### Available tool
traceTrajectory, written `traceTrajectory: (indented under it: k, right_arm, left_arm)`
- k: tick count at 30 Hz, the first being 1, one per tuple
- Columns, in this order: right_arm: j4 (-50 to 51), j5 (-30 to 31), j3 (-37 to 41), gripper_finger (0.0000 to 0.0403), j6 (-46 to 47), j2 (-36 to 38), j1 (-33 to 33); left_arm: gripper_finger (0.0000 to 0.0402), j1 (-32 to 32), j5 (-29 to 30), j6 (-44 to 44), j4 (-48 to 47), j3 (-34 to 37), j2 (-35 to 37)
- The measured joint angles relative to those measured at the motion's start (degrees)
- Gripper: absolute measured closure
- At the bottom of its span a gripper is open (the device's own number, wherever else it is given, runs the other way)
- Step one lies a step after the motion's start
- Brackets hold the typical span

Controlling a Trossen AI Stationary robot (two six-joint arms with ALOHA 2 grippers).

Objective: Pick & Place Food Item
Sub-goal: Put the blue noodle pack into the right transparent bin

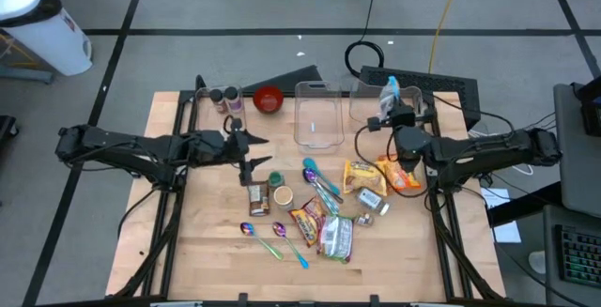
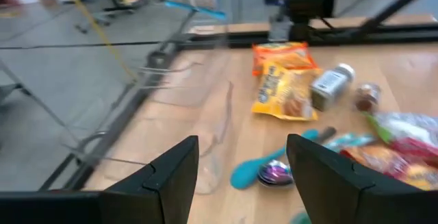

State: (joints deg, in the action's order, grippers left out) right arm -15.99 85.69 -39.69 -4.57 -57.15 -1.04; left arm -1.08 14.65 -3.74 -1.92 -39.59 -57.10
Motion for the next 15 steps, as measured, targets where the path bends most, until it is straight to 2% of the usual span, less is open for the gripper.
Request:
traceTrajectory:
  k: [9, 15]
  right_arm:
    - [-0.02, -0.35, 3.42, 0.0403, -1.82, 6.45, -6.09]
    - [0.37, -1.18, 3.62, 0.0403, -5.92, 7.41, -10.05]
  left_arm:
    - [0.0172, 1.64, -2.06, -1.76, 2.21, 4.92, 0.00]
    - [0.0172, 4.60, -9.17, -2.02, 2.66, 6.21, 0.00]
